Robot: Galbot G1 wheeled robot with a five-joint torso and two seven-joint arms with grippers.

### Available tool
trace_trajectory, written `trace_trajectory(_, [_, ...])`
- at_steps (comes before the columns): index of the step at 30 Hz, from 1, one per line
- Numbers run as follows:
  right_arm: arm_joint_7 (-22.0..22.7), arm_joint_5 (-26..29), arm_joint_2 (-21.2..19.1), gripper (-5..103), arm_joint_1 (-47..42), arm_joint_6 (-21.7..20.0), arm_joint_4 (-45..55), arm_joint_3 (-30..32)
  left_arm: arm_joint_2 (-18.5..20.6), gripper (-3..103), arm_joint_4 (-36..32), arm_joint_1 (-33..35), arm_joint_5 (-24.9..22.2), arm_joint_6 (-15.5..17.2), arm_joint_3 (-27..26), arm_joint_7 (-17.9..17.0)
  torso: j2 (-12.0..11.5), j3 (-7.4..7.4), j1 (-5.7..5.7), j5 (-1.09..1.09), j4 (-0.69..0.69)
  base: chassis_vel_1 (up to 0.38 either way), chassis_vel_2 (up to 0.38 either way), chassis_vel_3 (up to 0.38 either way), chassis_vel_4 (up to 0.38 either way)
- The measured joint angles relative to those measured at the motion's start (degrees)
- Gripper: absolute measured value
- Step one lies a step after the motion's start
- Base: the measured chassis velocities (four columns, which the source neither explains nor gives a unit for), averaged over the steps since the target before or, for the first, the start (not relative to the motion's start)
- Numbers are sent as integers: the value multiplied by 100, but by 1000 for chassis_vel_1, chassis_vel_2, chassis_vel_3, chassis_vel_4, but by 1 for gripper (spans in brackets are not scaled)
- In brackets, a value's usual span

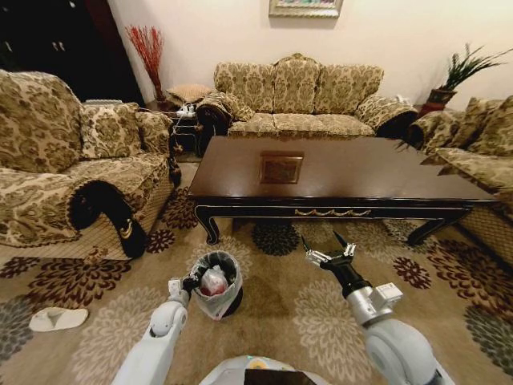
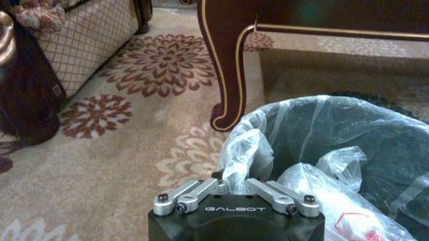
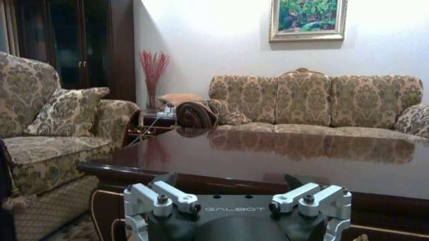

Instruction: Move to the front of the table and place the trash on the table into the trash bin.

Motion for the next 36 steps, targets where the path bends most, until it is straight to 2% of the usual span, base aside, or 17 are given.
trace_trajectory(12, [-1,2,25,100,-1,19,0,31,-9,3,52,-68,-25,-24,25,-4,-283,-179,-105,0,0,0,0,0,0])
trace_trajectory(15, [-2,2,27,100,-1,19,0,33,-9,3,79,-71,-27,-72,16,62,-330,-209,-122,0,0,0,0,0,0])
trace_trajectory(19, [-3,3,36,100,-1,19,0,33,-14,2,194,-76,-8,-301,13,157,-382,-249,-134,0,0,0,0,0,0])
trace_trajectory(22, [-4,9,34,100,-2,19,1,43,-28,18,286,-88,-5,-374,21,161,-384,-253,-135,1,0,0,0,0,0])
trace_trajectory(23, [-4,9,34,100,-2,19,1,43,-28,18,286,-88,-5,-374,21,161,-384,-253,-135,1,0,0,0,0,0])
trace_trajectory(25, [-1,25,26,100,-2,19,8,68,-34,29,335,-102,-2,-399,29,160,-383,-252,-134,1,1,0,0,0,0])
trace_trajectory(27, [-1,33,24,100,-3,19,11,79,-34,29,346,-108,1,-406,31,158,-381,-250,-132,0,0,0,0,0,0])
trace_trajectory(28, [0,39,22,100,-4,18,16,87,-30,39,350,-110,13,-409,33,163,-377,-248,-131,0,0,0,0,0,0])
trace_trajectory(30, [1,40,21,100,-7,18,19,92,-22,39,350,-110,24,-409,33,170,-373,-246,-130,1,0,0,0,0,0])
trace_trajectory(31, [1,41,19,100,-9,18,19,94,-10,50,345,-110,37,-419,30,187,-367,-243,-128,1,0,0,0,0,0])
trace_trajectory(33, [1,41,19,100,-9,18,20,95,-5,50,336,-108,38,-428,27,194,-366,-241,-127,0,0,0,0,0,0])
trace_trajectory(34, [1,46,14,100,-9,16,23,98,19,61,289,-92,36,-456,4,221,-360,-237,-125,1,0,0,0,0,0])
trace_trajectory(35, [1,50,7,100,-8,15,25,101,43,67,248,-72,33,-489,-20,250,-357,-235,-123,0,0,0,0,0,0])
trace_trajectory(36, [1,50,7,100,-8,15,25,101,43,67,248,-72,33,-489,-20,250,-357,-235,-123,0,0,0,0,0,0])
